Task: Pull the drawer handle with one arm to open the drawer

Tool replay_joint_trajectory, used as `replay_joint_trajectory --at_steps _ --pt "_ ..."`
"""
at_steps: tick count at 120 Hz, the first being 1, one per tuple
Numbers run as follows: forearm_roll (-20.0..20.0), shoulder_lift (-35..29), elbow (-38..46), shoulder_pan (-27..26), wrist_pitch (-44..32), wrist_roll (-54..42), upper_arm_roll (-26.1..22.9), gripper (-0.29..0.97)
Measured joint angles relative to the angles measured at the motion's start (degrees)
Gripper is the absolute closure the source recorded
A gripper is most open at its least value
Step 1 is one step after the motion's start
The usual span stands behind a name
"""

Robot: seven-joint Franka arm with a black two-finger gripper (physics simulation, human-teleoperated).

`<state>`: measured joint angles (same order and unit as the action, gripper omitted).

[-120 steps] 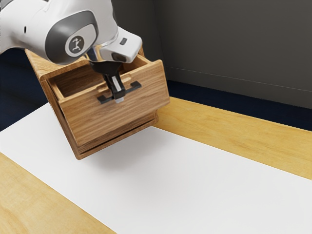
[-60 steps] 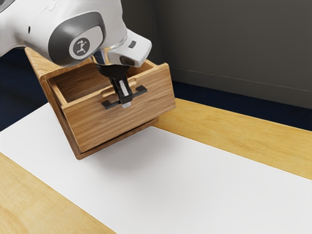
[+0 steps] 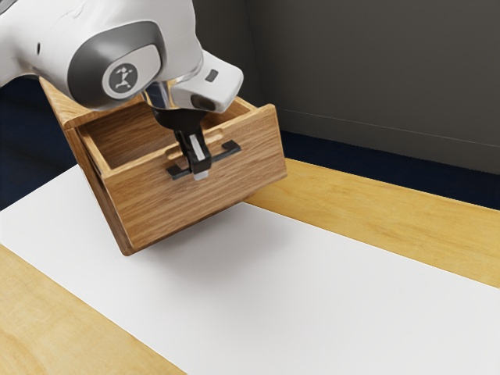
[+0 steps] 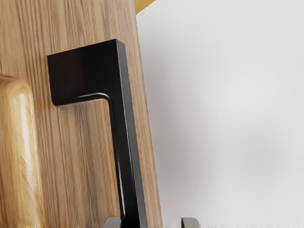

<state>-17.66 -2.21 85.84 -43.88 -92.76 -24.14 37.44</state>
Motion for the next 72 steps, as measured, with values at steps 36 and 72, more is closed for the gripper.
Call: replay_joint_trajectory --at_steps 36,72 --pt "-0.23 -1.22 0.73 -0.80 0.61 1.47 -3.08 0.62" --pt "-3.35 -4.37 -1.43 -0.34 2.88 2.90 -10.49 0.44"
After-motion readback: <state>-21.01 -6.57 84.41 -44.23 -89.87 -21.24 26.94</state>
